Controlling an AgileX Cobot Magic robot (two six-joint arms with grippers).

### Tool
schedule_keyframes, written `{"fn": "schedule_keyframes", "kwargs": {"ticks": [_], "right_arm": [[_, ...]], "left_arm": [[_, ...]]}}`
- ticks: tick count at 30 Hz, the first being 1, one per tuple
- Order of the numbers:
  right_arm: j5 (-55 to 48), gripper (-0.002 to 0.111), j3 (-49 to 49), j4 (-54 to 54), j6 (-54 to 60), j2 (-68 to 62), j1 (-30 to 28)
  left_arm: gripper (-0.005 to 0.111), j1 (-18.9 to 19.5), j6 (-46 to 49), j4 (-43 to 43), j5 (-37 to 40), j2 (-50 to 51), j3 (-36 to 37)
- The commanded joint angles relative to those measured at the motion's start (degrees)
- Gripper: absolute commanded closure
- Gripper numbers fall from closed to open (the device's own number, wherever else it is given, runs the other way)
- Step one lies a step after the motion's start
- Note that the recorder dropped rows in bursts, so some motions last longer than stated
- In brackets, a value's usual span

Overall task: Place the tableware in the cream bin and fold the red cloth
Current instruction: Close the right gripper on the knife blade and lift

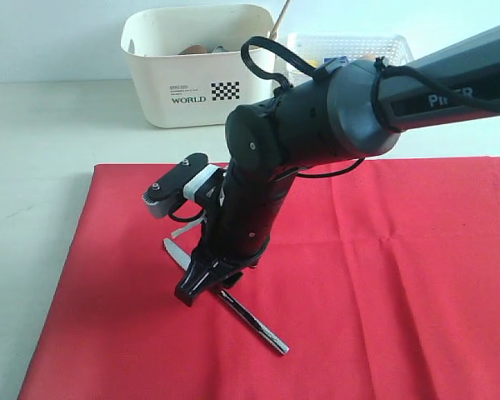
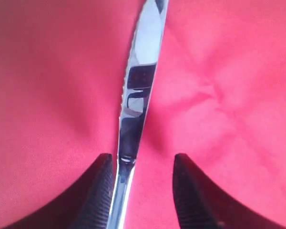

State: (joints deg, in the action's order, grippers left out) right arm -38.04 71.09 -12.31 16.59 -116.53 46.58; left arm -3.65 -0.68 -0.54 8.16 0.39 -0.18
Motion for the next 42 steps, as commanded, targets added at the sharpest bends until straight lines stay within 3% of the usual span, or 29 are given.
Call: {"fn": "schedule_keyframes", "kwargs": {"ticks": [1, 8, 17, 35, 42], "right_arm": [[0.46, 0.067, -0.1, -0.82, -0.16, -2.24, 0.03], [0.06, 0.069, -0.1, -0.14, -0.16, -3.74, 0.03], [-0.64, 0.092, -0.1, 1.01, -0.16, -3.74, 0.03], [-2.92, 0.093, 4.43, 1.28, -0.27, 2.21, 0.03], [-4.39, 0.108, 6.03, 2.42, -0.39, 3.15, 0.03]], "left_arm": [[0.106, -0.47, -0.15, -0.7, -0.12, -0.39, 0.18], [0.106, -0.47, -0.15, -0.7, -0.12, -0.39, 0.18], [0.106, -0.47, -0.15, -0.7, -0.12, -0.39, 0.18], [0.106, -0.47, -0.15, -0.7, -0.12, -0.39, 0.18], [0.106, -0.47, -0.15, -0.7, -0.12, -0.39, 0.18]]}}
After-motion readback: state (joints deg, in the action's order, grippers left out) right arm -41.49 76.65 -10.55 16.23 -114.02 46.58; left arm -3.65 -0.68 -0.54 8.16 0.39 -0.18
